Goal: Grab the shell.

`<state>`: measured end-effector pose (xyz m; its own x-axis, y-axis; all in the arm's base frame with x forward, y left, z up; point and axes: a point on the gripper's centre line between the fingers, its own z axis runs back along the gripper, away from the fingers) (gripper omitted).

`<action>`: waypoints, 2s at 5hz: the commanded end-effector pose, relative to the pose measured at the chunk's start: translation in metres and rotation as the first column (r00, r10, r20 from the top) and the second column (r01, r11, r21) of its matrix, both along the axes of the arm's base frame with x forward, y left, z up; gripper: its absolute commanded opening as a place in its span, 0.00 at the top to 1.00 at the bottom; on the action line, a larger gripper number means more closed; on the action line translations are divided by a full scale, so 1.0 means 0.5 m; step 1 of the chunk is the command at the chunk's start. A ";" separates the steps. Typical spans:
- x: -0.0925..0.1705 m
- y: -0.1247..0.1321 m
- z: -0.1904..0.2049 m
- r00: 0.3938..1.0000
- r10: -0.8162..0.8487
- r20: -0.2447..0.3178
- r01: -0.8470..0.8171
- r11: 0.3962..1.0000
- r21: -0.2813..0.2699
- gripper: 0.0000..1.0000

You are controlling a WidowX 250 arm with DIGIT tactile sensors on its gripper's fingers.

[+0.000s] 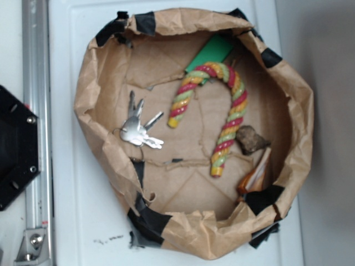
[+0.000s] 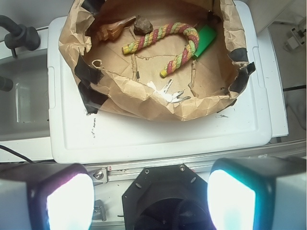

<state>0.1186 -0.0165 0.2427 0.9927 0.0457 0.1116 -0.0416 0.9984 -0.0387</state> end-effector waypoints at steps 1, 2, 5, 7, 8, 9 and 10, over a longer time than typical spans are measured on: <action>0.000 0.000 0.000 1.000 0.000 0.000 0.000 1.000 0.000 0.00; 0.090 0.022 -0.047 0.986 0.162 0.035 -0.163 0.986 0.022 0.00; 0.332 0.005 -0.194 0.888 0.303 0.347 -0.304 0.951 -0.053 0.00; 0.386 -0.049 -0.288 0.934 0.173 0.312 -0.178 0.984 -0.014 0.00; 0.396 -0.085 -0.314 0.946 0.131 0.297 -0.135 0.991 -0.007 0.00; 0.404 -0.114 -0.318 0.939 0.153 0.308 -0.142 0.988 -0.058 0.00; 0.413 -0.127 -0.319 0.932 0.199 0.304 -0.152 0.973 -0.172 0.00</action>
<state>0.3130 -0.0791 0.0618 0.9057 0.2443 0.3465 -0.1839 0.9627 -0.1983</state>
